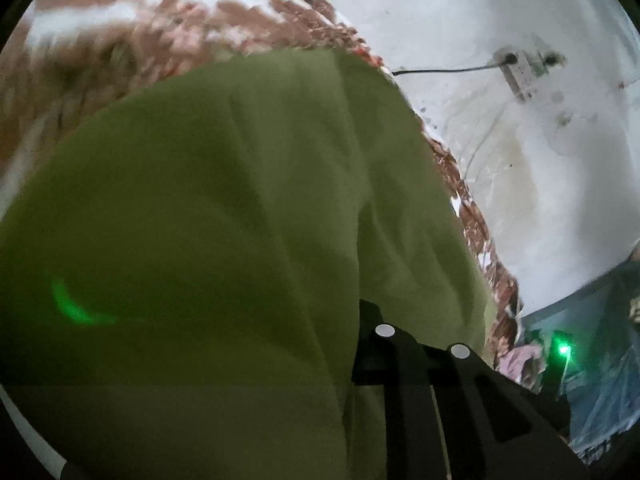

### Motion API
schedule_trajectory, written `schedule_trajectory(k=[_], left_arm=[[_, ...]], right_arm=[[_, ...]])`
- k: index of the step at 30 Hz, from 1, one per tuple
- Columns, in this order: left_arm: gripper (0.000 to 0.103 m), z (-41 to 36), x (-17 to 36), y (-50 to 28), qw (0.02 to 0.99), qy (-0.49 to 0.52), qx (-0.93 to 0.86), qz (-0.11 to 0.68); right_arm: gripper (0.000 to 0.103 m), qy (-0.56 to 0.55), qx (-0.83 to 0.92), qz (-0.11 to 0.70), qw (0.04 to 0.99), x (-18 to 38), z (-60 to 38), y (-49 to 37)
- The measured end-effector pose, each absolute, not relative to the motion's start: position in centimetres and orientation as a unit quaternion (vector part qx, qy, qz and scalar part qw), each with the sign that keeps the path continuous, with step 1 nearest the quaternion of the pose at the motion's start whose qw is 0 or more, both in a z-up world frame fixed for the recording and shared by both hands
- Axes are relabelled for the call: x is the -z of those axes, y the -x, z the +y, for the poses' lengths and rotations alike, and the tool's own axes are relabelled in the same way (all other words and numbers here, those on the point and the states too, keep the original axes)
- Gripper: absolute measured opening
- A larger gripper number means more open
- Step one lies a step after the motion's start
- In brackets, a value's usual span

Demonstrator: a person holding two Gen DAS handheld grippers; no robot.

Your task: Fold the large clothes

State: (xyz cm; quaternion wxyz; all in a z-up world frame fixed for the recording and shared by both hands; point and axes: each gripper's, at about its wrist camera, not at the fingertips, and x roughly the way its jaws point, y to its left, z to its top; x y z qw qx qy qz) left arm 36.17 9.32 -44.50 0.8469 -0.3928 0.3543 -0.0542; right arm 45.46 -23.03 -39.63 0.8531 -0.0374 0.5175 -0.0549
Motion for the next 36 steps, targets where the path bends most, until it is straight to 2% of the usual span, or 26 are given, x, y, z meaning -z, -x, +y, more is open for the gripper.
schedule_trajectory(k=[8,15,25,30,32,36], left_arm=[[0.012,3.3,32.5,-36.3,0.899,0.295,0.07,0.316],[0.013,-4.2,26.0,-36.9,0.929,0.192,0.084,0.305],[0.013,-12.4,23.6,-36.8,0.942,0.069,0.101,0.313],[0.013,-16.4,23.7,-36.7,0.944,0.014,0.116,0.309],[0.013,-17.8,23.6,-36.8,0.944,-0.008,0.117,0.31],[0.013,-20.2,23.8,-37.1,0.941,-0.047,0.11,0.315]], right_arm=[[0.098,0.06,0.051,0.538,0.839,40.9,-23.1,-45.8],[0.098,0.056,0.045,0.543,0.837,41.0,-23.3,-45.8],[0.098,0.068,0.044,0.536,0.841,41.6,-23.0,-45.6],[0.094,0.07,0.009,0.547,0.834,41.4,-23.4,-46.0],[0.09,0.032,-0.029,0.548,0.836,39.7,-25.6,-45.5],[0.092,-0.023,-0.013,0.504,0.863,34.9,-33.1,-43.5]])
